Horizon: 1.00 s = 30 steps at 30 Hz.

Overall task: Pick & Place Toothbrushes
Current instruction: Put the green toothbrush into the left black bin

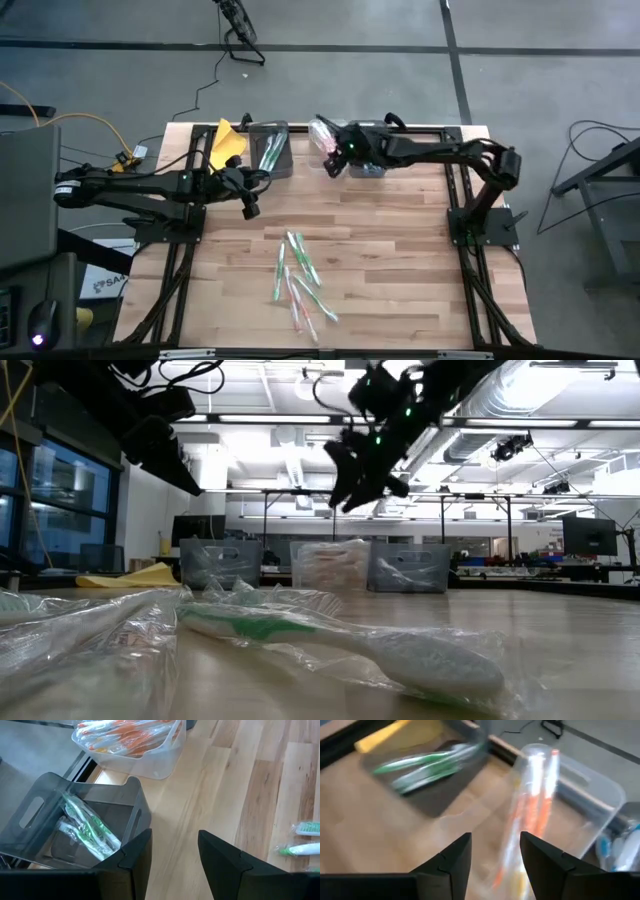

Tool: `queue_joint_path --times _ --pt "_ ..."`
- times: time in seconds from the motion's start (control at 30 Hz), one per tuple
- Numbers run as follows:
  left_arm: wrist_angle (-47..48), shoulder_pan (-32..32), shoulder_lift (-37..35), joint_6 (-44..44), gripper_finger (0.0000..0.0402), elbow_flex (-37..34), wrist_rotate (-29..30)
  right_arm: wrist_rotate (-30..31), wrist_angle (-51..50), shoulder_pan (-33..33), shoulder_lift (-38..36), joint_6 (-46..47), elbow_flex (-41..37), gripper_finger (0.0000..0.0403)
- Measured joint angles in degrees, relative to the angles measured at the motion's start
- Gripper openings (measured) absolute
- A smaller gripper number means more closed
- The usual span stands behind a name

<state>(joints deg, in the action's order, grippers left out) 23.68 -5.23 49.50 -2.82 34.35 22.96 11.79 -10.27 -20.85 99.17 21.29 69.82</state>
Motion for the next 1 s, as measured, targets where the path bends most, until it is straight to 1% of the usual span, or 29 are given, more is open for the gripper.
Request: queue_joint_path --times 0.17,0.33,0.43,0.6,0.67,0.8,1.0 --pt "0.07 0.0 0.0 0.01 0.0154 0.0 0.0 0.0 -4.89 7.52 -2.86 2.05 0.0 0.0156" --pt "0.28 0.0 -0.01 -0.01 0.0154 -0.02 0.0 0.52 -5.28 16.8 -1.92 4.21 0.0 0.0155" --pt "0.27 0.0 -0.01 -0.01 0.0154 -0.02 0.0 4.19 -4.15 22.24 -0.11 6.25 0.0 0.0155" --pt "0.2 0.0 -0.02 -0.03 0.0154 -0.02 -0.02 13.22 -0.44 29.55 4.6 8.86 0.0 0.0155" --pt "0.26 0.0 -0.02 -0.38 0.0154 -0.02 -0.04 16.13 1.53 31.53 6.79 8.97 0.0 0.0155" --pt "0.22 0.0 0.0 -0.43 0.0154 -0.02 -0.04 19.34 7.46 34.25 11.89 7.11 0.0 0.0155" --pt "0.2 0.0 -0.02 -0.51 0.0154 -0.02 -0.34 19.82 18.52 35.54 19.01 5.92 0.0 0.0155"
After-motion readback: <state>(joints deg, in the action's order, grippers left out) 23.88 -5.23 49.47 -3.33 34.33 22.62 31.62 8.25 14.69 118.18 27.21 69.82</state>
